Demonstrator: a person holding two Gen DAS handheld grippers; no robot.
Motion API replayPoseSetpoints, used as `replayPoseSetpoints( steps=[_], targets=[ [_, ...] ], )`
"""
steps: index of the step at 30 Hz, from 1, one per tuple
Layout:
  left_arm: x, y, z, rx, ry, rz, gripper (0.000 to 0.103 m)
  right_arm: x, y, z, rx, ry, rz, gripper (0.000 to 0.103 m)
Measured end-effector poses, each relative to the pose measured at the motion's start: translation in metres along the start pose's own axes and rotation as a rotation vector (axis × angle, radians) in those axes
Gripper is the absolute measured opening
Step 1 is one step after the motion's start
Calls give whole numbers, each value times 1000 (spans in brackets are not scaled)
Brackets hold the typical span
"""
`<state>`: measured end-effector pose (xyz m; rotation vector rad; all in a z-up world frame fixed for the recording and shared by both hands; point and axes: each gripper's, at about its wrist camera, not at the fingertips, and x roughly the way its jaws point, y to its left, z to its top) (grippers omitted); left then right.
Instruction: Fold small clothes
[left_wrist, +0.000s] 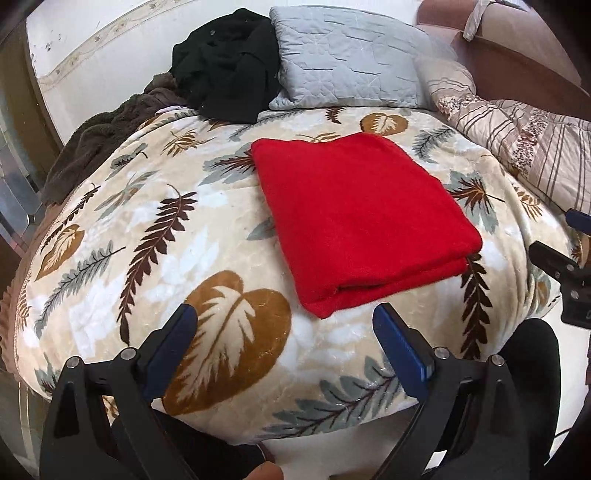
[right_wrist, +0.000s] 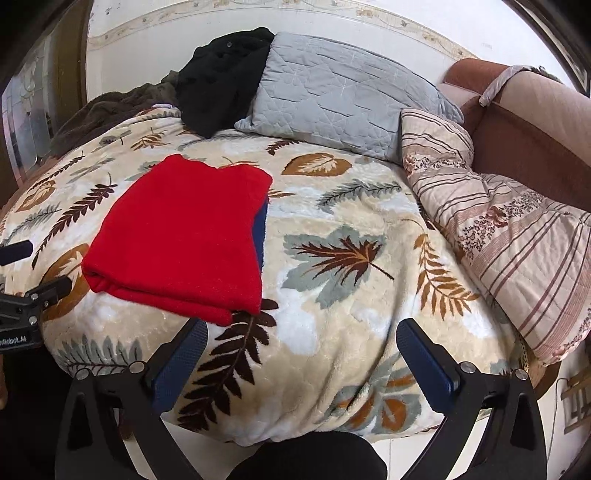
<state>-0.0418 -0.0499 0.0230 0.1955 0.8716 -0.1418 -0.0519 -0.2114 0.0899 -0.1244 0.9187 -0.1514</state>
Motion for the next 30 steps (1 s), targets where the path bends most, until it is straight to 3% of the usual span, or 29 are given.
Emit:
replayPoseSetpoints(
  steps=[30],
  targets=[
    [-8,-28,2,4,-6,-44,97,10,-24,-7,90,11,12,103]
  ],
)
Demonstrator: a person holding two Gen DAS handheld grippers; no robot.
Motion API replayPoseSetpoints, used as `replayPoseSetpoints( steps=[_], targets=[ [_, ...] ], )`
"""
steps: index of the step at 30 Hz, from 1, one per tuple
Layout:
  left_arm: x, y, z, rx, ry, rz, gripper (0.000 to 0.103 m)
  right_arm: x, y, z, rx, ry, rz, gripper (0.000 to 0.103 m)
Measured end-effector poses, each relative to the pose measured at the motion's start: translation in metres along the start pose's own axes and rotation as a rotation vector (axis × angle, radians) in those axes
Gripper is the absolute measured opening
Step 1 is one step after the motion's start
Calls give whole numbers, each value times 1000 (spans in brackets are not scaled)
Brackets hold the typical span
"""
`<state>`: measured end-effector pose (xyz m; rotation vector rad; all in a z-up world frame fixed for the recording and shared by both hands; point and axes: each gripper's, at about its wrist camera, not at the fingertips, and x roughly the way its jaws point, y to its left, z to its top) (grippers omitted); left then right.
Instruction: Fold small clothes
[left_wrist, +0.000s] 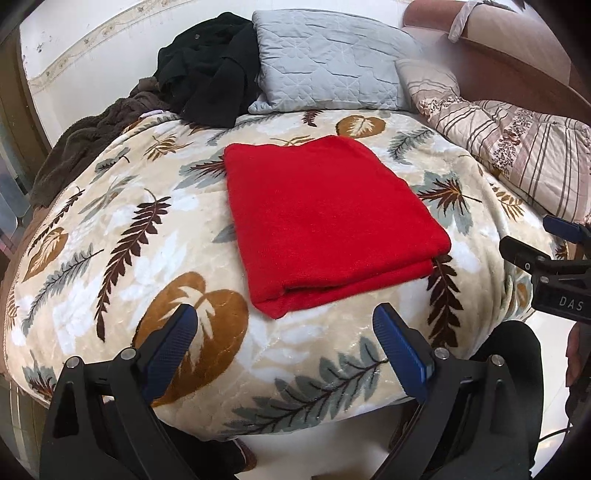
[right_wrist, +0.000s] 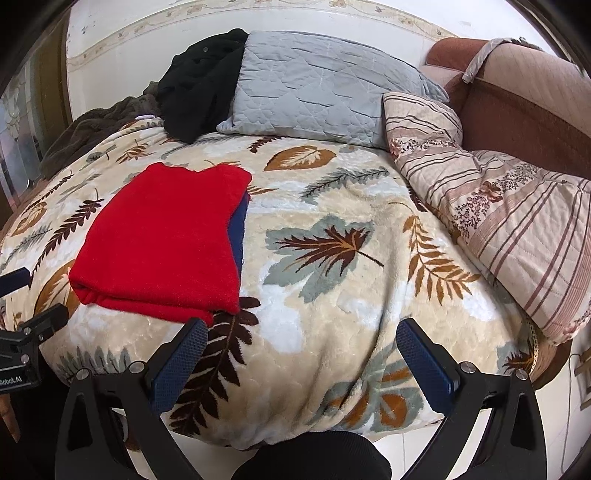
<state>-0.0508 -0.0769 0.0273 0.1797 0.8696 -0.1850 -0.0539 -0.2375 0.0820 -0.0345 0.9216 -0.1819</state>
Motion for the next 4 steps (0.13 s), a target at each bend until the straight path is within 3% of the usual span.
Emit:
replayPoseSetpoints(
  steps=[4],
  targets=[
    [0,-2,0,4,2,15,97,1,-3,0,10,3,-5,103]
  ],
)
